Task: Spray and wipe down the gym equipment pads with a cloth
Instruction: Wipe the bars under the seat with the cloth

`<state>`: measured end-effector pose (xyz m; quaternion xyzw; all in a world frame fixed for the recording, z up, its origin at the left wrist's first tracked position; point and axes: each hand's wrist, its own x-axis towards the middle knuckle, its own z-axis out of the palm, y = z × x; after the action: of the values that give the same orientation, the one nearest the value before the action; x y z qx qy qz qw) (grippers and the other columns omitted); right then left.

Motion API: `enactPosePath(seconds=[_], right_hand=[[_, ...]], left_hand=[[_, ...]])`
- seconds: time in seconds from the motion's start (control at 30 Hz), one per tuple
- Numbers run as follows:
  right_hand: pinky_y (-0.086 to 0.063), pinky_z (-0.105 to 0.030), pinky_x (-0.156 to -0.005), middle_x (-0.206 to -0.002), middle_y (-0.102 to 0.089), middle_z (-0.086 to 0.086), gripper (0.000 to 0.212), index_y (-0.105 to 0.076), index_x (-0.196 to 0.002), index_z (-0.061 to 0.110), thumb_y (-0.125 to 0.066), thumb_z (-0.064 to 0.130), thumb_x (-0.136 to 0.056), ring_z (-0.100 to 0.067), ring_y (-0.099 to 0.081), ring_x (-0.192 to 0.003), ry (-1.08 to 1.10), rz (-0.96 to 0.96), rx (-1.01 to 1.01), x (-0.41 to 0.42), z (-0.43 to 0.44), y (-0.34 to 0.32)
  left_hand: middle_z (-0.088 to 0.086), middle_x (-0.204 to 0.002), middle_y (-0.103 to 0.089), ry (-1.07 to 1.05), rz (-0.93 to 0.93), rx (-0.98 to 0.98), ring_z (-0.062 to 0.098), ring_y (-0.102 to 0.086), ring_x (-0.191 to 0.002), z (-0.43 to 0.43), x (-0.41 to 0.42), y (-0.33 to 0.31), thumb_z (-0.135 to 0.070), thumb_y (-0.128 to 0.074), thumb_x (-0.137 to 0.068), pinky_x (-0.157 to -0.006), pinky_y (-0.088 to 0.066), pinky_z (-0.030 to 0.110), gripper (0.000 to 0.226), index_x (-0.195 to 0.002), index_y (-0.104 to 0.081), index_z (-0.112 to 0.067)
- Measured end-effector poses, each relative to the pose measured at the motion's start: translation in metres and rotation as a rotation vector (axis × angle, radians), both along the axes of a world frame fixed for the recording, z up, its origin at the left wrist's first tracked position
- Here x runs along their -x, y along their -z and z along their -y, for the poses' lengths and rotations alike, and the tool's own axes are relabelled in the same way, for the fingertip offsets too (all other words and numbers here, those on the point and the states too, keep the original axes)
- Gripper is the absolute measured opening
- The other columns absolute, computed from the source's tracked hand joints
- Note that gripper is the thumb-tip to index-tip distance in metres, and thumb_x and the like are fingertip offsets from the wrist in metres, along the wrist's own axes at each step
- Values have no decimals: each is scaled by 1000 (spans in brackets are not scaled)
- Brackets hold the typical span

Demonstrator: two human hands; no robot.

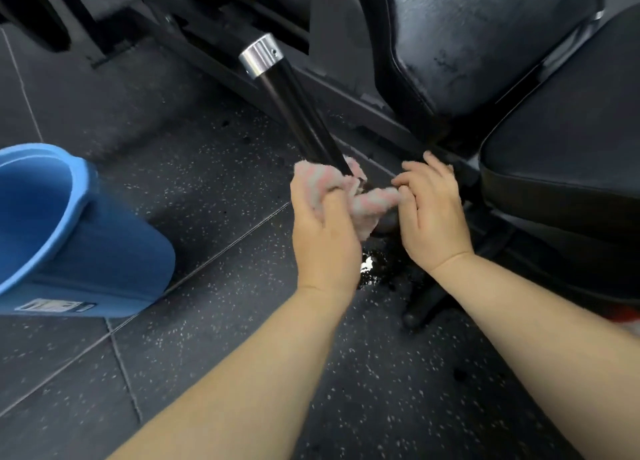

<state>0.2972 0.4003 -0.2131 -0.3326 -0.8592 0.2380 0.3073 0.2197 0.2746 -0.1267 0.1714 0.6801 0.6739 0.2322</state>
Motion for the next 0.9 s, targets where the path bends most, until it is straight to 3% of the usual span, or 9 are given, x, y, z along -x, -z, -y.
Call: enactPosePath(seconds=[0.1, 0.17, 0.27, 0.33, 0.4, 0.53, 0.63, 0.77, 0.9], right_hand=[[-8, -36, -119, -148, -45, -12, 44, -64, -115, 8, -29, 32, -100, -29, -21, -147, 1, 64, 39, -9, 1, 2], [-12, -33, -119, -154, -37, -12, 46, -61, -122, 8, -29, 33, -101, -27, -16, -149, 12, 68, 58, -10, -1, 0], [-18, -39, -120, -156, -34, -10, 50, -59, -127, 8, -27, 36, -101, -25, -14, -150, 11, 86, 45, -12, -4, 1], [-19, -45, -121, -156, -35, -11, 50, -60, -126, 8, -27, 36, -102, -27, -16, -150, -7, 99, 24, -13, -5, 2], [-19, -51, -120, -154, -37, -12, 50, -61, -125, 8, -27, 37, -102, -30, -19, -149, -10, 126, -6, -15, -7, 2], [-21, -56, -117, -152, -41, -14, 50, -62, -121, 9, -26, 36, -102, -33, -22, -147, 11, 144, -33, -14, -6, 0], [-20, -52, -119, -153, -40, -12, 51, -62, -123, 10, -25, 39, -101, -30, -20, -148, 6, 159, -8, -16, -5, -5], [-16, -28, -111, -161, -24, 2, 43, -48, -142, 19, -31, 33, -104, -15, -6, -151, -22, 212, 48, -34, 1, -11], [-17, -25, -108, -164, -10, 10, 48, -30, -153, 26, -33, 30, -105, -1, 3, -148, -66, 247, 95, -48, 8, -15]], left_hand=[[-8, -115, -65, 64, 11, 195, 7, -62, -97, 5, -19, 19, -23, -53, -95, -78, -52, 25, 42, -134, -43, -30], [-4, -129, -60, 69, 13, 277, 11, -59, -110, 5, -24, 24, -27, -58, -93, -94, -50, 30, 59, -145, -32, -31], [-14, -100, -71, 78, 142, 177, 4, -66, -88, 2, -19, 25, -14, -65, -89, -76, -55, 19, 35, -122, -56, -23], [-12, -89, -74, 199, 185, 191, 7, -69, -82, 2, -5, 26, -20, -74, -83, -75, -57, 24, 20, -101, -70, -25], [-7, -92, -76, 339, 161, 259, 10, -71, -86, 4, 9, 28, -31, -80, -78, -84, -58, 34, 25, -101, -74, -24], [-1, -72, -73, 362, -104, 466, 14, -69, -69, 8, 2, 30, -49, -66, -82, -74, -57, 37, 29, -84, -72, -20], [0, -78, -74, 276, 3, 463, 23, -71, -78, 15, -23, 31, -58, -52, -83, -80, -57, 44, 41, -84, -69, -21], [9, -81, -68, 198, 268, 308, 23, -61, -66, 9, -15, 31, -22, -71, -73, -66, -50, 35, 41, -107, -55, -4], [11, -62, -50, 199, 395, 145, 21, -46, -45, 5, -13, 17, 17, -48, -79, -47, -35, 24, 21, -79, -53, -3]])
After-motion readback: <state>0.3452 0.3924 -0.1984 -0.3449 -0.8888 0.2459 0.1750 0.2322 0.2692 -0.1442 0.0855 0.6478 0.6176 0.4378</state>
